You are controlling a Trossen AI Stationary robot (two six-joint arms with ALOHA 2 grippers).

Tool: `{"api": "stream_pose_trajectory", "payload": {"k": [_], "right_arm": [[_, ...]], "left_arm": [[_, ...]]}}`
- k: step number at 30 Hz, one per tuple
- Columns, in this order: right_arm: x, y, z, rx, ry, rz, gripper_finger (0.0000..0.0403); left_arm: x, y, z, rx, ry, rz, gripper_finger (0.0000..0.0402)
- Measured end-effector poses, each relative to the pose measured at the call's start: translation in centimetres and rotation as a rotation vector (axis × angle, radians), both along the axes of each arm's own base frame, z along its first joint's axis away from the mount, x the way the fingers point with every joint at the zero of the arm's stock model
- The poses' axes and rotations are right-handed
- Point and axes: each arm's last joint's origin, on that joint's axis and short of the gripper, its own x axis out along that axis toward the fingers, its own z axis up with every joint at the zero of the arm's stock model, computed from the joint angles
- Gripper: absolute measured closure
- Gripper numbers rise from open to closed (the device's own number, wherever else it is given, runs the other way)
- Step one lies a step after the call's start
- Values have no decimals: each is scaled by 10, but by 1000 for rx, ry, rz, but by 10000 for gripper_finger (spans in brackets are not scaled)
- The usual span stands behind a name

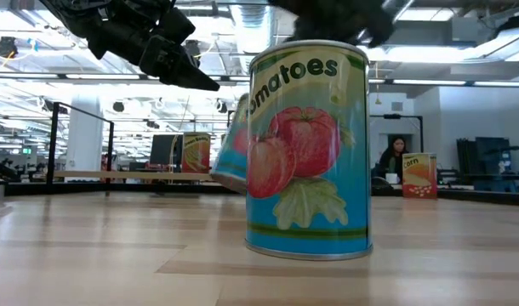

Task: Pick and place cans onto a shelf
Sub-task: Put the right canned tomatoes on the shelf

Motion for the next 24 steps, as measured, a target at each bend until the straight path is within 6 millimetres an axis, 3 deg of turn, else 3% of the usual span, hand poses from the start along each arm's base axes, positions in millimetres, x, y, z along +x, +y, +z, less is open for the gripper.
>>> {"api": "stream_pose_trajectory", "payload": {"k": [11, 24], "right_arm": [[58, -44, -4, -131, -2, 5, 396], [88, -68, -24, -169, 2, -8, 373]], "left_arm": [[1, -6, -3, -7, 29, -27, 401], [1, -5, -3, 26, 35, -2, 401]]}}
